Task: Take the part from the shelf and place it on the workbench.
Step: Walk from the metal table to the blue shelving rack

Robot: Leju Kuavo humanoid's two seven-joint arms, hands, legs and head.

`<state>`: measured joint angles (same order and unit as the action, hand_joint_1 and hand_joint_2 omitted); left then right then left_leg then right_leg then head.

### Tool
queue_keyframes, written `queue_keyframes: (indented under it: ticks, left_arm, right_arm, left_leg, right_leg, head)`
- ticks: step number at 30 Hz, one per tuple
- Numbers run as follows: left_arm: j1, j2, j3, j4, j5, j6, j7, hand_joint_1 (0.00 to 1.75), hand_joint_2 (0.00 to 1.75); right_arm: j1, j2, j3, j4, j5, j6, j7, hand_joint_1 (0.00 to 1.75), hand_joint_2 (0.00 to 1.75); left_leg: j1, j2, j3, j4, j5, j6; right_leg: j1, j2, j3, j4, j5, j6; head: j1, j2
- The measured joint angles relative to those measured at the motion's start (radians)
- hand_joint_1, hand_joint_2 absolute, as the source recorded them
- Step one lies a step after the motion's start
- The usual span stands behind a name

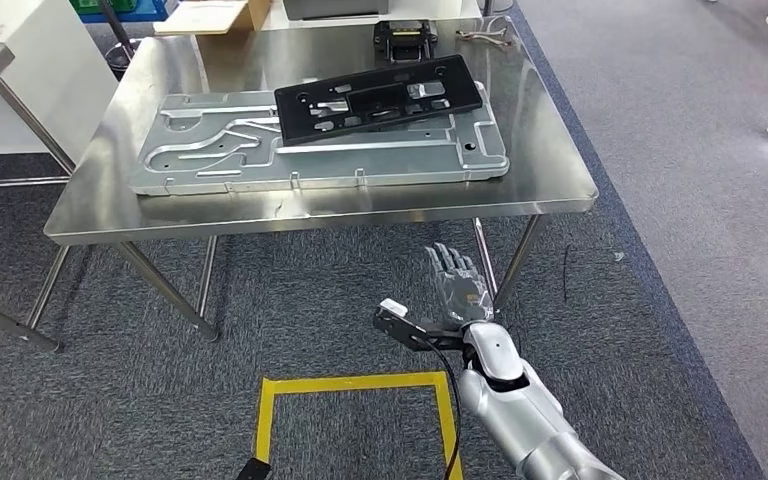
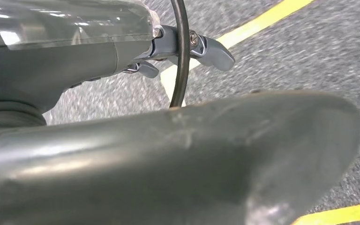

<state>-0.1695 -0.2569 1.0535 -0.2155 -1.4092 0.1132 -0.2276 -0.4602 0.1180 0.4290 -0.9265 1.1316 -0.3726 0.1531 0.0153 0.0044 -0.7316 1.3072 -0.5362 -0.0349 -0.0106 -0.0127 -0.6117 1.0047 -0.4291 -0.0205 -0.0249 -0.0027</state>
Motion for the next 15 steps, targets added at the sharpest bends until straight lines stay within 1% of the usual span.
queue_keyframes:
  ticks: [1, 2, 3, 4, 5, 6, 7, 8, 9, 10, 11, 12, 13, 14, 15]
  left_arm:
    - [0.002, 0.000, 0.004, 0.000, 0.009, 0.002, -0.004, 0.00, 0.00]
    - [0.005, 0.001, 0.008, 0.000, 0.018, 0.004, -0.009, 0.00, 0.00]
    - [0.006, 0.002, 0.013, 0.000, 0.027, 0.007, -0.014, 0.00, 0.00]
    - [0.008, 0.003, 0.018, 0.000, 0.037, 0.011, -0.020, 0.00, 0.00]
    - [0.009, 0.005, 0.022, 0.000, 0.046, 0.015, -0.026, 0.00, 0.00]
    - [0.012, 0.006, 0.028, 0.000, 0.055, 0.019, -0.031, 0.00, 0.00]
    - [0.015, 0.006, 0.034, 0.000, 0.064, 0.021, -0.036, 0.00, 0.00]
    - [0.020, 0.007, 0.041, 0.000, 0.073, 0.023, -0.041, 0.00, 0.00]
    - [0.024, 0.008, 0.047, 0.000, 0.082, 0.025, -0.046, 0.00, 0.00]
    - [0.027, 0.009, 0.053, 0.000, 0.092, 0.028, -0.051, 0.00, 0.00]
    - [0.030, 0.009, 0.060, 0.000, 0.101, 0.030, -0.058, 0.00, 0.00]
    - [0.034, 0.010, 0.066, 0.000, 0.111, 0.032, -0.065, 0.00, 0.00]
    - [0.038, 0.010, 0.074, 0.000, 0.122, 0.034, -0.072, 0.00, 0.00]
    - [0.043, 0.011, 0.082, 0.000, 0.132, 0.037, -0.079, 0.00, 0.00]
    - [0.048, 0.011, 0.090, 0.000, 0.142, 0.040, -0.085, 0.00, 0.00]
  right_arm:
    - [0.035, -0.001, -0.009, -0.016, -0.027, -0.028, -0.021, 0.00, 1.75]
    - [0.073, -0.001, -0.021, -0.036, -0.052, -0.056, -0.042, 0.00, 1.75]
    - [0.114, -0.002, -0.035, -0.059, -0.076, -0.082, -0.063, 0.00, 1.75]
    - [0.155, -0.002, -0.053, -0.086, -0.098, -0.108, -0.084, 0.00, 1.75]
    - [0.196, -0.004, -0.073, -0.113, -0.118, -0.130, -0.104, 0.00, 1.75]
    - [0.238, -0.004, -0.094, -0.140, -0.141, -0.148, -0.126, 0.00, 1.75]
    - [0.280, -0.005, -0.116, -0.164, -0.165, -0.162, -0.149, 0.00, 1.75]
    - [0.321, -0.005, -0.138, -0.187, -0.192, -0.173, -0.175, 0.00, 1.75]
    - [0.361, -0.003, -0.160, -0.208, -0.220, -0.181, -0.200, 0.00, 1.75]
    - [0.400, 0.000, -0.184, -0.229, -0.249, -0.187, -0.228, 0.00, 1.31]
    - [0.437, 0.004, -0.210, -0.248, -0.277, -0.193, -0.257, 0.00, 0.87]
    - [0.473, 0.010, -0.240, -0.262, -0.311, -0.195, -0.291, 0.00, 0.44]
    - [0.507, 0.016, -0.276, -0.270, -0.352, -0.193, -0.332, 0.00, 0.00]
    - [0.540, 0.022, -0.318, -0.272, -0.395, -0.186, -0.382, 0.00, 0.00]
    - [0.568, 0.027, -0.367, -0.267, -0.435, -0.170, -0.440, 0.00, 0.00]
  left_leg:
    - [0.000, 0.000, 0.032, -0.013, 0.025, 0.002]
    - [0.000, -0.001, 0.080, -0.058, 0.047, 0.006]
    - [-0.002, -0.002, 0.141, -0.129, 0.049, 0.012]
    - [-0.005, -0.004, 0.197, -0.206, 0.038, 0.019]
    - [-0.008, -0.005, 0.236, -0.264, 0.021, 0.027]
    - [-0.011, -0.006, 0.256, -0.300, 0.007, 0.034]
    - [-0.012, -0.006, 0.257, -0.313, 0.008, 0.042]
    - [-0.012, -0.004, 0.250, -0.315, 0.018, 0.050]
    - [-0.010, -0.002, 0.243, -0.319, 0.030, 0.060]
    - [-0.008, 0.000, 0.234, -0.323, 0.043, 0.069]
    - [-0.007, 0.001, 0.222, -0.325, 0.056, 0.076]
    - [-0.007, 0.001, 0.208, -0.325, 0.068, 0.080]
    - [-0.008, 0.002, 0.194, -0.324, 0.080, 0.082]
    - [-0.008, 0.002, 0.177, -0.322, 0.091, 0.081]
    - [-0.008, 0.002, 0.161, -0.319, 0.102, 0.080]
  right_leg:
    - [0.001, -0.002, -0.014, 0.002, 0.010, 0.002]
    - [0.001, -0.003, -0.027, 0.004, 0.020, 0.005]
    - [0.003, -0.003, -0.038, 0.007, 0.028, 0.008]
    - [0.004, -0.004, -0.045, 0.009, 0.036, 0.013]
    - [0.004, -0.006, -0.049, 0.009, 0.044, 0.018]
    - [0.004, -0.007, -0.049, 0.008, 0.052, 0.024]
    - [0.004, -0.009, -0.049, 0.004, 0.062, 0.031]
    - [0.002, -0.008, -0.050, 0.002, 0.065, 0.038]
    - [0.000, -0.004, -0.055, 0.008, 0.051, 0.044]
    - [-0.001, 0.000, -0.064, 0.030, 0.017, 0.048]
    - [-0.003, 0.004, -0.077, 0.073, -0.036, 0.051]
    - [-0.003, 0.007, -0.092, 0.131, -0.093, 0.054]
    - [-0.003, 0.008, -0.104, 0.196, -0.136, 0.057]
    - [-0.003, 0.009, -0.109, 0.250, -0.153, 0.059]
    - [-0.004, 0.009, -0.102, 0.281, -0.144, 0.061]
  head:
    - [0.000, 0.000]
    - [0.000, 0.000]
    - [0.000, 0.000]
    - [0.000, 0.000]
    - [0.000, 0.000]
    - [0.000, 0.000]
    - [0.000, 0.000]
    - [0.000, 0.000]
    - [0.000, 0.000]
    - [0.000, 0.000]
    - [0.000, 0.000]
    - [0.000, 0.000]
    - [0.000, 0.000]
    - [0.000, 0.000]
    - [0.000, 0.000]
